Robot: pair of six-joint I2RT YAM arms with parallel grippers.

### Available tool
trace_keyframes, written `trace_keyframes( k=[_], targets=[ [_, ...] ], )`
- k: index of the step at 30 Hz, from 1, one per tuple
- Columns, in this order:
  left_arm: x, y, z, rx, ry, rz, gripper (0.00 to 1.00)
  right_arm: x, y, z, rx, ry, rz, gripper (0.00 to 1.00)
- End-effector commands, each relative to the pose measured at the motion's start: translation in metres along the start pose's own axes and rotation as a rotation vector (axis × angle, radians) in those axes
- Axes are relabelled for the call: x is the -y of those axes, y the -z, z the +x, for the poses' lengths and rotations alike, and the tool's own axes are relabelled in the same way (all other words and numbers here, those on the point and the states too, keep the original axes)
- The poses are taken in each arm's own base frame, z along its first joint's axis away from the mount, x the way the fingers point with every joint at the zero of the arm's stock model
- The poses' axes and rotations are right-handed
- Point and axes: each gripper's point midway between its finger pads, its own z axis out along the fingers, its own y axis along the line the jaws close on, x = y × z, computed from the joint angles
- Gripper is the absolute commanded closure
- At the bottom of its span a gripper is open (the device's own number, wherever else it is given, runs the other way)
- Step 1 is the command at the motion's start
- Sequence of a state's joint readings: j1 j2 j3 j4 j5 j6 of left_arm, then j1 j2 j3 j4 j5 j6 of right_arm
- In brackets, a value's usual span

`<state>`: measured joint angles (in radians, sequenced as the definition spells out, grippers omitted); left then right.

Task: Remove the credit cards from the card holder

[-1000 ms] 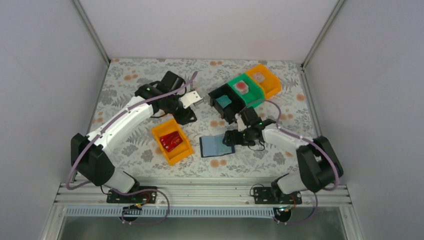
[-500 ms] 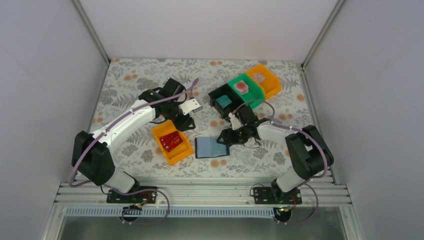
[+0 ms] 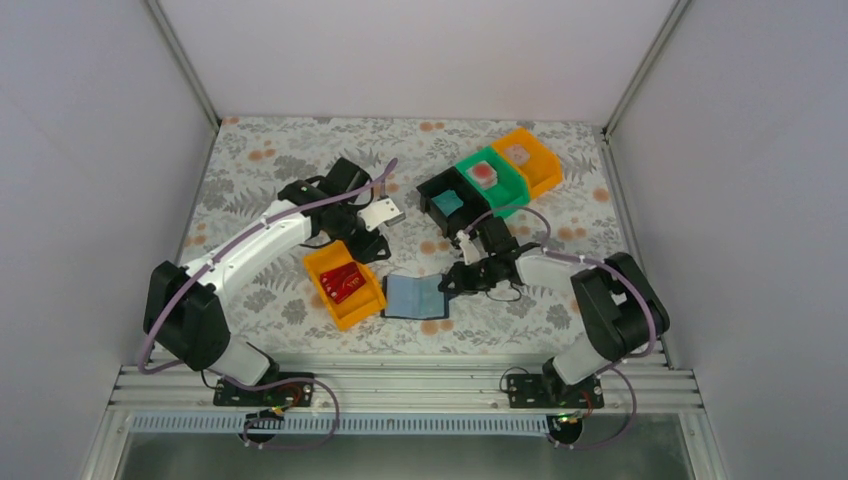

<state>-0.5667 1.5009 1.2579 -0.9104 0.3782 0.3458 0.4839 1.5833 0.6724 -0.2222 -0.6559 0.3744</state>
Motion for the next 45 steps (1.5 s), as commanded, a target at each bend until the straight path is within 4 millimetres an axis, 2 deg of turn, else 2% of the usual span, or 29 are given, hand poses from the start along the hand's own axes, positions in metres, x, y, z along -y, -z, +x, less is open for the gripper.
trace_keyframes(
  k=[1, 4, 8, 10, 12, 13, 14, 17, 20, 21, 23, 27, 31, 36, 38, 41, 43, 44, 45],
  targets=[
    [0.002, 0.006, -0.004, 0.024, 0.005, -0.003, 0.50, -0.015, 0.024, -0.003, 0.030, 0.083, 0.024, 0.96],
    [-0.003, 0.012, -0.008, 0.041, 0.019, -0.012, 0.48, -0.049, 0.062, -0.022, 0.129, 0.183, 0.024, 0.96],
    [-0.001, 0.038, -0.036, 0.104, 0.024, -0.003, 0.38, -0.082, 0.113, -0.041, 0.241, 0.272, 0.078, 0.96],
    [0.009, 0.061, -0.057, 0.165, -0.002, 0.032, 0.29, -0.109, 0.140, -0.049, 0.306, 0.347, 0.054, 0.96],
    [0.023, 0.089, -0.078, 0.254, -0.048, 0.074, 0.14, -0.141, 0.169, -0.059, 0.386, 0.439, 0.012, 0.96],
    [0.028, 0.104, -0.085, 0.291, -0.077, 0.077, 0.03, -0.160, 0.186, -0.065, 0.432, 0.492, -0.014, 0.96],
    [0.031, 0.118, -0.089, 0.320, -0.108, 0.071, 0.00, -0.175, 0.199, -0.067, 0.465, 0.541, -0.035, 0.96],
    [0.029, 0.161, -0.095, 0.417, -0.183, -0.017, 0.00, -0.211, 0.229, -0.074, 0.546, 0.660, -0.092, 0.96],
    [0.038, 0.205, -0.110, 0.576, -0.229, -0.071, 0.00, -0.236, 0.246, -0.074, 0.595, 0.748, -0.154, 0.96],
    [0.044, 0.213, -0.113, 0.624, -0.233, -0.056, 0.00, -0.242, 0.250, -0.072, 0.604, 0.773, -0.174, 0.96],
    [0.060, 0.219, -0.117, 0.682, -0.231, 0.034, 0.00, -0.253, 0.256, -0.068, 0.620, 0.824, -0.212, 0.96],
    [0.086, 0.200, -0.106, 0.690, -0.241, 0.262, 0.00, -0.266, 0.271, -0.059, 0.660, 0.888, -0.240, 0.96],
    [0.089, 0.186, -0.096, 0.708, -0.258, 0.294, 0.00, -0.273, 0.276, -0.049, 0.676, 0.929, -0.283, 0.96],
    [0.105, 0.184, -0.101, 0.728, -0.277, 0.385, 0.00, -0.279, 0.275, -0.045, 0.671, 0.975, -0.333, 0.96],
    [0.111, 0.187, -0.100, 0.735, -0.283, 0.415, 0.11, -0.277, 0.270, -0.050, 0.664, 0.977, -0.327, 0.96],
    [0.117, 0.189, -0.091, 0.735, -0.283, 0.441, 0.36, -0.274, 0.262, -0.057, 0.648, 0.974, -0.326, 0.96],
    [0.116, 0.186, -0.082, 0.739, -0.252, 0.442, 0.61, -0.274, 0.254, -0.059, 0.618, 0.981, -0.354, 0.96],
    [0.111, 0.178, -0.077, 0.735, -0.213, 0.437, 0.82, -0.275, 0.251, -0.058, 0.602, 0.988, -0.377, 0.96],
    [0.108, 0.178, -0.073, 0.741, -0.182, 0.419, 0.95, -0.276, 0.248, -0.059, 0.584, 0.994, -0.399, 0.96]
  ],
)
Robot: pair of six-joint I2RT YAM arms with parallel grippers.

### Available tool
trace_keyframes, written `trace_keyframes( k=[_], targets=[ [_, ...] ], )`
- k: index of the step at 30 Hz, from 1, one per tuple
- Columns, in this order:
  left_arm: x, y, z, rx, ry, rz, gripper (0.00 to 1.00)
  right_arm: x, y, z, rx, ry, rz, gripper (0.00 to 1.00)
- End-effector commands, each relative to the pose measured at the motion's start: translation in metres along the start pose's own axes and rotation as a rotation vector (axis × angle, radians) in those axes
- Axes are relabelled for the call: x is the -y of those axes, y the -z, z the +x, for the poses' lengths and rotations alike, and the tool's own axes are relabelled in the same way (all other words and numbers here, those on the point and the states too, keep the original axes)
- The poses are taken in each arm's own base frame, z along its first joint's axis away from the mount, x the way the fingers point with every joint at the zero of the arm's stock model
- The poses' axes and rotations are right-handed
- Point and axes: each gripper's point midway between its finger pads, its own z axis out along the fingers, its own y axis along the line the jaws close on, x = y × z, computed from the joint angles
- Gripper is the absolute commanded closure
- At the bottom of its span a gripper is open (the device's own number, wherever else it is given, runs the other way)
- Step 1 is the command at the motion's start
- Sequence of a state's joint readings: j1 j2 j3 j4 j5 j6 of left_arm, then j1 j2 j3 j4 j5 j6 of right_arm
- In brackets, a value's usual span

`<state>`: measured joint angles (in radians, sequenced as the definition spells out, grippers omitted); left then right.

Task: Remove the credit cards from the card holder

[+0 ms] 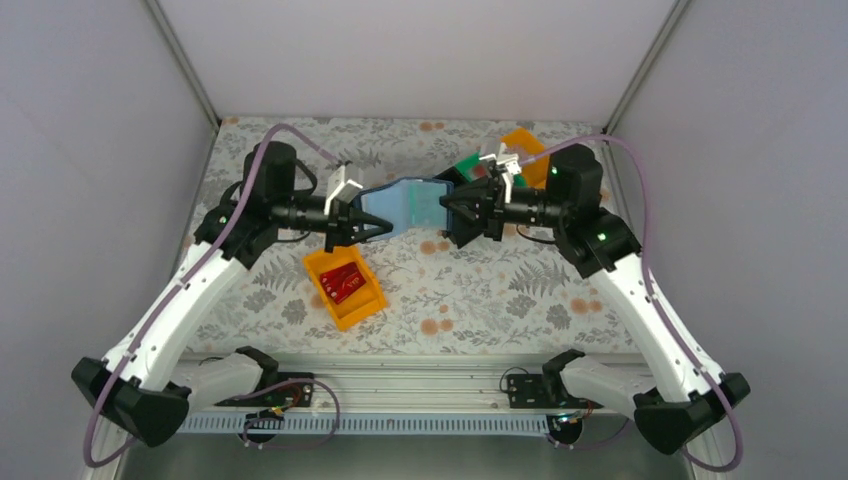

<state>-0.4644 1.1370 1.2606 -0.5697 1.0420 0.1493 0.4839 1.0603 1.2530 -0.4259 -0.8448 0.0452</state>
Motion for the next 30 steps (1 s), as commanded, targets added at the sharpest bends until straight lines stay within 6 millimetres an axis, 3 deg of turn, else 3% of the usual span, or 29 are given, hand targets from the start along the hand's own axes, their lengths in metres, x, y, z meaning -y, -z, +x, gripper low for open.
trace_keyframes(
  k=[1, 5, 7, 8, 10, 11, 15, 18, 22, 26, 30],
  targets=[
    [0.003, 0.009, 0.012, 0.045, 0.054, -0.019, 0.97, -0.004, -0.015, 0.001, -0.002, 0.029, -0.122, 0.96],
    [-0.002, 0.020, 0.026, 0.079, 0.075, -0.088, 0.98, -0.010, -0.023, 0.002, -0.019, 0.031, -0.206, 0.95],
    [-0.005, 0.026, 0.034, 0.092, 0.076, -0.127, 0.98, -0.014, -0.026, 0.003, -0.028, 0.036, -0.236, 0.89],
    [-0.005, 0.029, 0.037, 0.098, 0.074, -0.138, 0.98, -0.014, -0.028, 0.004, -0.031, 0.037, -0.238, 0.81],
    [-0.004, 0.032, 0.044, 0.110, 0.065, -0.151, 0.98, -0.011, -0.032, 0.005, -0.031, 0.032, -0.229, 0.49],
    [-0.003, 0.032, 0.047, 0.112, 0.059, -0.154, 0.98, -0.007, -0.036, 0.007, -0.035, 0.025, -0.214, 0.37],
    [-0.003, 0.033, 0.060, 0.091, 0.033, -0.170, 0.98, 0.019, -0.052, 0.022, -0.071, 0.007, -0.084, 0.17],
    [-0.006, 0.031, 0.068, 0.077, 0.029, -0.183, 0.98, 0.023, -0.060, 0.031, -0.088, 0.031, -0.043, 0.04],
    [-0.002, 0.030, 0.072, 0.092, -0.014, -0.170, 0.98, 0.016, -0.064, 0.038, -0.079, 0.118, -0.007, 0.03],
    [0.009, 0.031, 0.075, 0.122, -0.106, -0.142, 0.98, 0.002, -0.048, 0.047, -0.093, 0.253, -0.023, 0.04],
    [0.015, 0.030, 0.079, 0.150, -0.182, -0.121, 0.98, 0.009, -0.033, 0.049, -0.092, 0.273, 0.054, 0.04]
  ],
)
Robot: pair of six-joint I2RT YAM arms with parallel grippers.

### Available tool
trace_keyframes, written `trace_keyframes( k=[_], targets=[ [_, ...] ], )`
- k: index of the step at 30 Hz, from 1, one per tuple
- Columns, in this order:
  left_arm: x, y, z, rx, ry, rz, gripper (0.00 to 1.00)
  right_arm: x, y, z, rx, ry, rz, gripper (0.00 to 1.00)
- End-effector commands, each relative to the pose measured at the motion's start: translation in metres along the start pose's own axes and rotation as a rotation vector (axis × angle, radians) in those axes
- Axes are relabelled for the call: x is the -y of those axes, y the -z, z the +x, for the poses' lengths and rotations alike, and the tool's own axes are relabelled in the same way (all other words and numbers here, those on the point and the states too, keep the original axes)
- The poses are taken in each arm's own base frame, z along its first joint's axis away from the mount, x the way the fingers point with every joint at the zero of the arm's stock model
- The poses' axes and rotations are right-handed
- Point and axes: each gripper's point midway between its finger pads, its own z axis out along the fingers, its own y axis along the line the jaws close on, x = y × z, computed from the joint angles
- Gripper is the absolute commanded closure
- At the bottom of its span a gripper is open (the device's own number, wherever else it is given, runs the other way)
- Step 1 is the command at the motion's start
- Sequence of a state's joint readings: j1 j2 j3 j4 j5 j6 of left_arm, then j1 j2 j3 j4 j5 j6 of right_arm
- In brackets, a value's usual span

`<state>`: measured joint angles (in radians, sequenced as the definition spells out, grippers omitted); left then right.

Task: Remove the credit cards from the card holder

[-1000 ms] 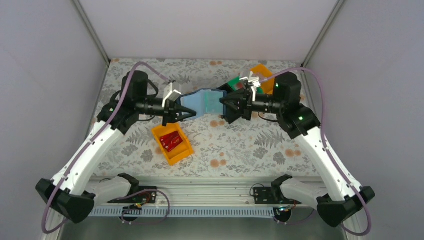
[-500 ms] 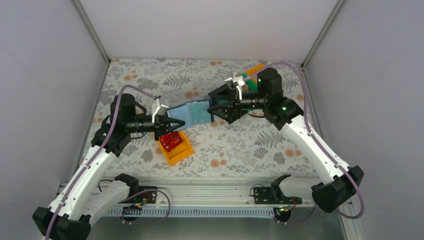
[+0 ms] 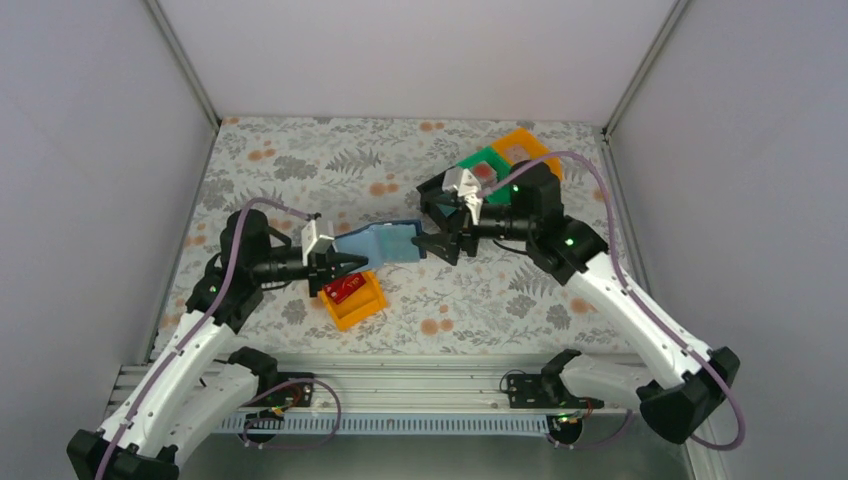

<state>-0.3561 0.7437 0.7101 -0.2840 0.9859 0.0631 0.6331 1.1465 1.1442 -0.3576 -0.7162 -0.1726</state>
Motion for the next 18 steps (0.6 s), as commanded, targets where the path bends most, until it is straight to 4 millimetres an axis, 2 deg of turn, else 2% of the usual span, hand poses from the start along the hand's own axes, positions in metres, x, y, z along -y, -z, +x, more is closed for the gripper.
trace_keyframes(
  k=[1, 6, 11, 18],
  targets=[
    [0.015, 0.002, -0.012, 0.083, -0.186, 0.057, 0.98, 0.005, 0.019, -0.001, 0.010, 0.098, 0.098, 0.04],
    [0.017, 0.001, -0.005, 0.100, -0.254, 0.048, 0.98, 0.004, 0.006, 0.018, -0.051, 0.017, 0.030, 0.05],
    [0.015, -0.002, -0.007, 0.117, -0.266, 0.047, 0.98, 0.003, -0.008, 0.017, -0.059, -0.012, -0.051, 0.09],
    [0.001, -0.004, -0.010, 0.141, -0.169, -0.004, 0.98, -0.002, -0.005, 0.026, -0.097, 0.010, -0.060, 0.06]
  ],
)
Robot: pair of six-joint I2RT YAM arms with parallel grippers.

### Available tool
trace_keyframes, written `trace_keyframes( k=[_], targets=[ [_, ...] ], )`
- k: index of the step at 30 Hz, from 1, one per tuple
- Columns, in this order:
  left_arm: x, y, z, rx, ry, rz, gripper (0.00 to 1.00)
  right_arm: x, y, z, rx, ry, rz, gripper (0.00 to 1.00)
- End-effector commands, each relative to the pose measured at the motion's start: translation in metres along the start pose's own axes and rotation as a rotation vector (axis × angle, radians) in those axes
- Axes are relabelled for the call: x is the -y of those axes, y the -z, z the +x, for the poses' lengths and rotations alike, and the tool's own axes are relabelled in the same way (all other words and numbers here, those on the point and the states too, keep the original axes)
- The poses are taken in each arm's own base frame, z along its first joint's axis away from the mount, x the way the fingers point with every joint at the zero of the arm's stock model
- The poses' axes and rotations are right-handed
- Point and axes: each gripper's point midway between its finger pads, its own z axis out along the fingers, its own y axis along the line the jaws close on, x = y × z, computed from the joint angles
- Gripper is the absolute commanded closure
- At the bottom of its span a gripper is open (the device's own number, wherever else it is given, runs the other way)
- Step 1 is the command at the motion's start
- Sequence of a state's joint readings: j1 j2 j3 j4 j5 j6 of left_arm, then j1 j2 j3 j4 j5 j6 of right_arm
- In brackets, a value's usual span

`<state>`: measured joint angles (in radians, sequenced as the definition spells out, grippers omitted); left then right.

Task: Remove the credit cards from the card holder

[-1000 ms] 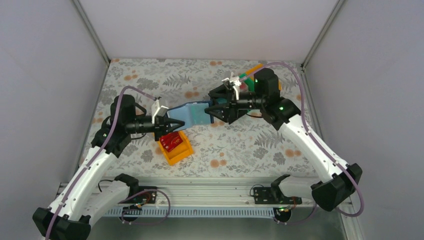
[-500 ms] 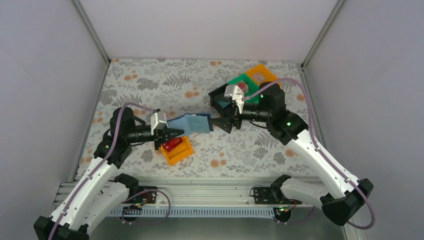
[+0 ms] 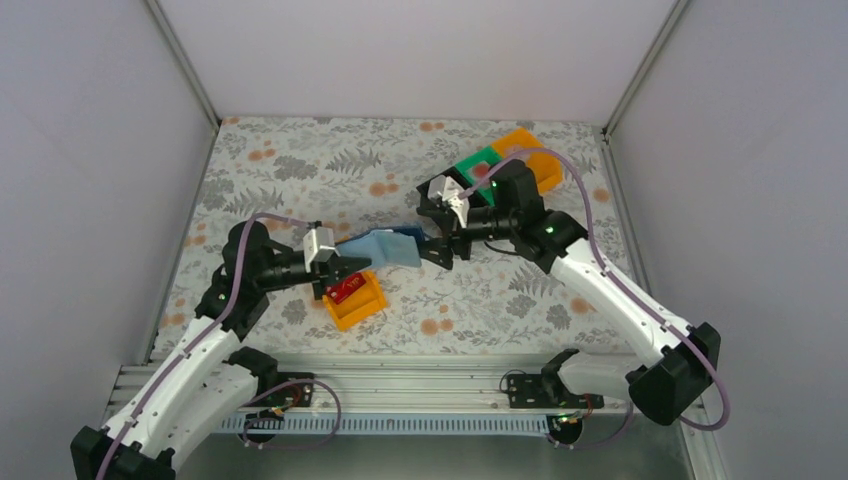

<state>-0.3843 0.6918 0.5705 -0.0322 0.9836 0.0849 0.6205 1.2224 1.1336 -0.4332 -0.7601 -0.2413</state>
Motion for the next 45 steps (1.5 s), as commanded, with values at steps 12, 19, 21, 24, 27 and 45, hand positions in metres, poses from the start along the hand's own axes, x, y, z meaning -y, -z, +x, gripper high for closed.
trace_keyframes(
  k=[12, 19, 21, 24, 27, 45],
  targets=[
    [-0.006, 0.001, -0.013, 0.047, 0.003, -0.044, 0.98, -0.010, 0.028, -0.027, 0.073, 0.049, 0.085, 0.02],
    [-0.004, 0.002, -0.010, 0.046, 0.003, -0.041, 0.98, -0.016, 0.019, -0.029, 0.096, 0.061, 0.011, 0.48],
    [-0.004, 0.002, -0.010, 0.044, -0.001, -0.038, 0.98, -0.016, 0.017, -0.027, 0.090, 0.050, 0.000, 0.54],
    [-0.004, 0.002, -0.010, 0.047, 0.002, -0.039, 0.98, -0.014, 0.012, -0.025, 0.080, 0.028, -0.009, 0.50],
    [-0.006, 0.001, -0.009, 0.048, 0.012, -0.046, 0.98, -0.014, 0.006, -0.023, 0.074, 0.015, -0.020, 0.44],
    [-0.019, 0.002, -0.003, 0.041, 0.064, -0.125, 0.98, -0.021, 0.009, -0.023, 0.051, -0.011, -0.007, 0.22]
  ],
)
